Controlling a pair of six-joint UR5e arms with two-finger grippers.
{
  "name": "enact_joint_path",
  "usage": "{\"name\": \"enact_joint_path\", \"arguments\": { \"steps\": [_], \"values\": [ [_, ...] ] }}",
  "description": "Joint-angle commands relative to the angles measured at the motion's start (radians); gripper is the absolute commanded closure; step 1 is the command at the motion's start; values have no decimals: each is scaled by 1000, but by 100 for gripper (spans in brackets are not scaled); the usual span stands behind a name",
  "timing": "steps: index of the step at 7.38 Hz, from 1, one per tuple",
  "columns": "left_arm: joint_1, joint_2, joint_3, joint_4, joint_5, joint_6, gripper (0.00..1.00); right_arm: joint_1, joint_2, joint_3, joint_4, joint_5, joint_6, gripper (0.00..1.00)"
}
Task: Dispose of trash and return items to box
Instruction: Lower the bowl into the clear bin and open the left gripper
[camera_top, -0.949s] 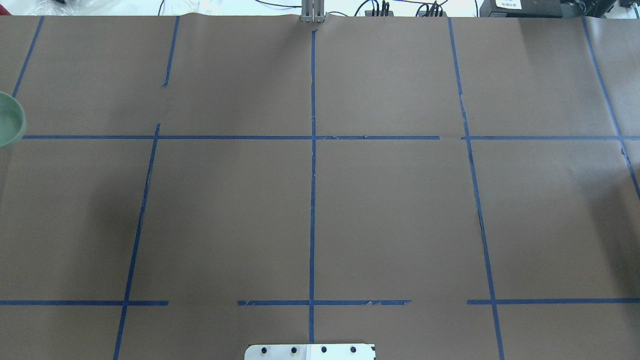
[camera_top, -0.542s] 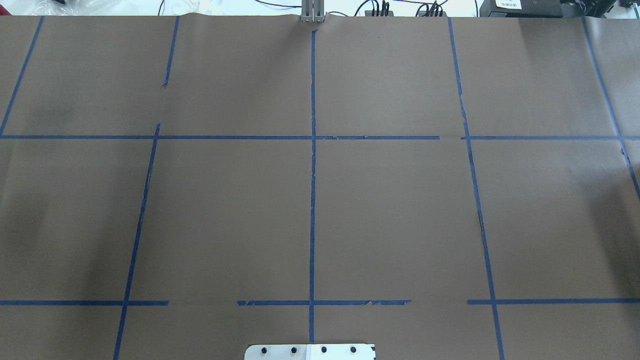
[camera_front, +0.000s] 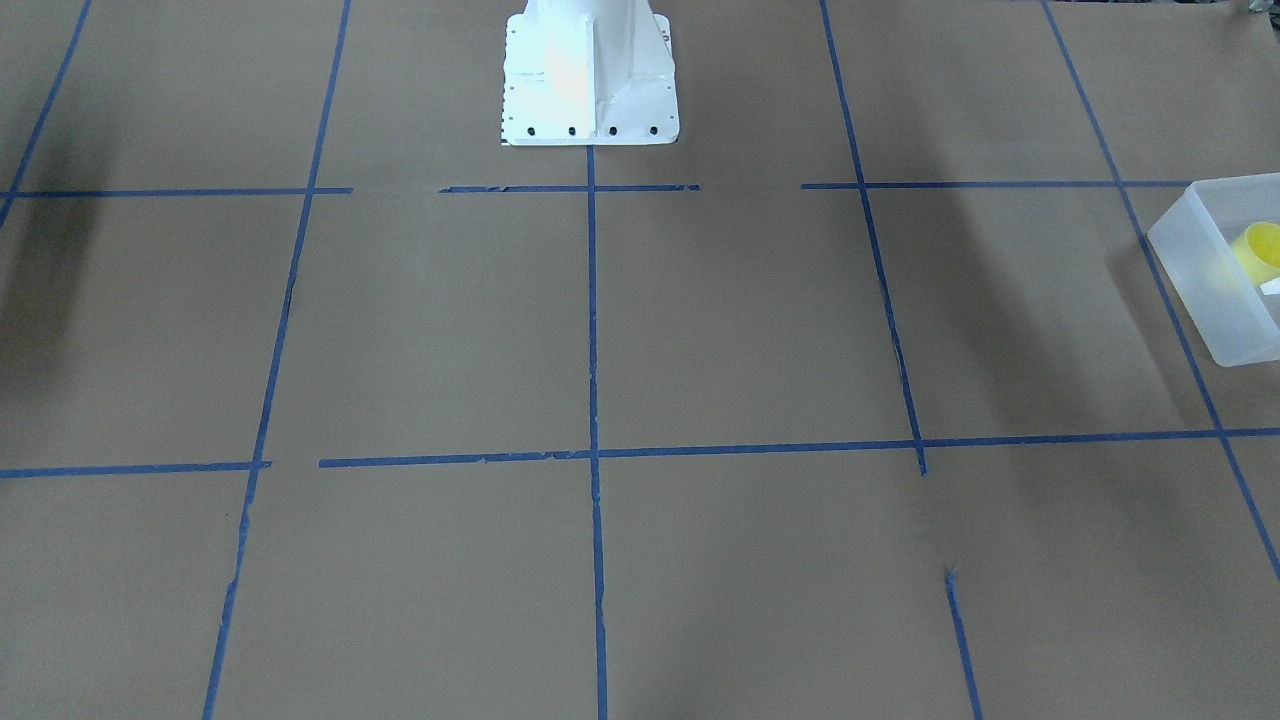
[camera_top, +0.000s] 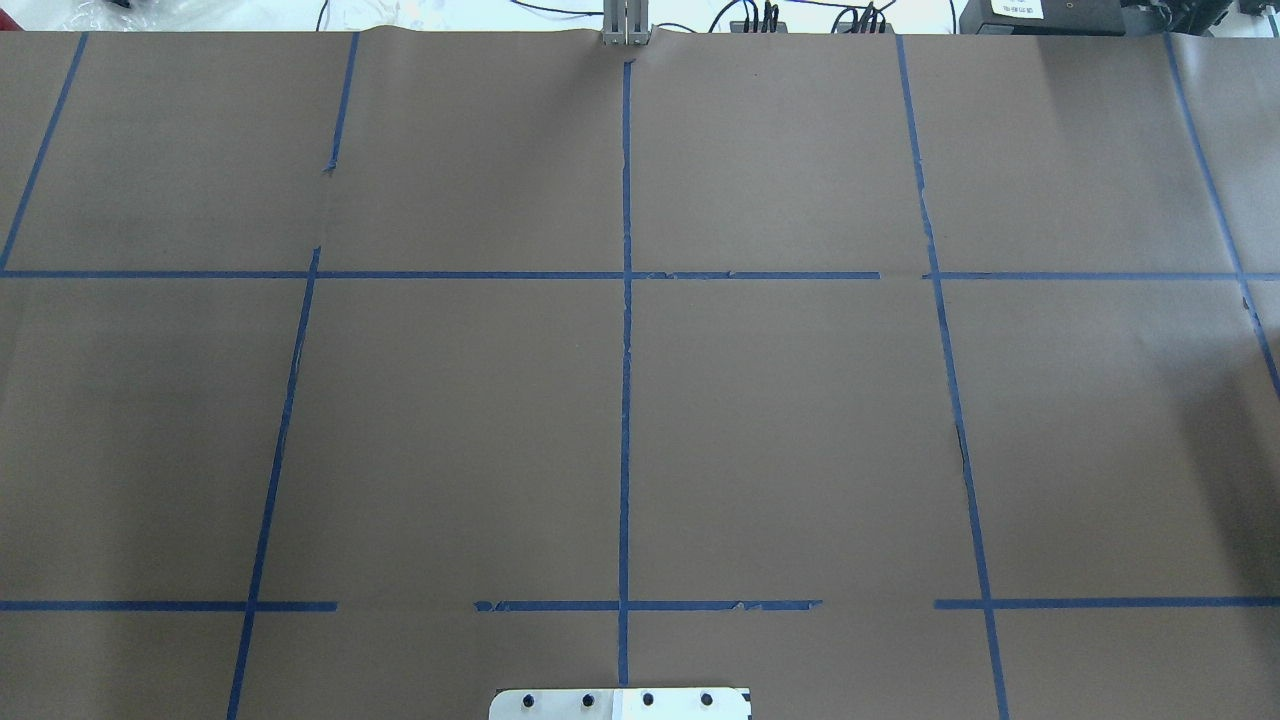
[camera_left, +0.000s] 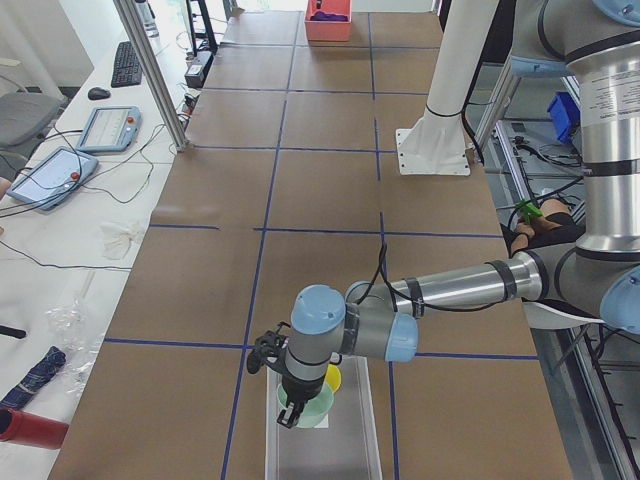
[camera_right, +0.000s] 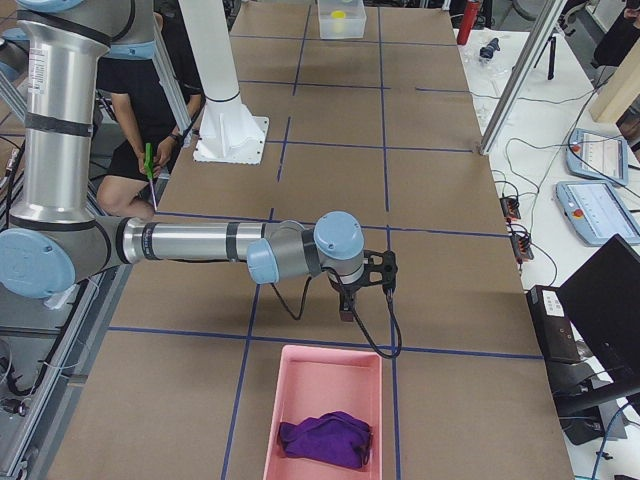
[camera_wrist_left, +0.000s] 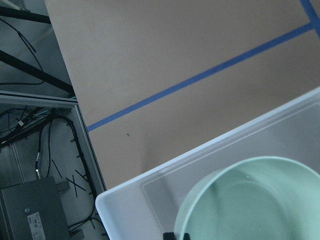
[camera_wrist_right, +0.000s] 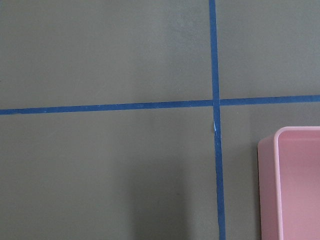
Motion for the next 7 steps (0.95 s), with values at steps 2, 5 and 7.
{"name": "enact_joint_path", "arguments": {
  "steps": [2, 5, 7],
  "values": [
    [-1, 24, 52, -67, 5, 24, 68, 0, 0, 0, 0, 0, 0, 0],
    [-7, 23, 43, -71, 5, 18, 0, 0, 0, 2, 0, 0, 0, 0],
    [-34, 3, -24, -65, -6, 6, 0, -1, 2, 0, 0, 0, 0, 0]
  ]
}}
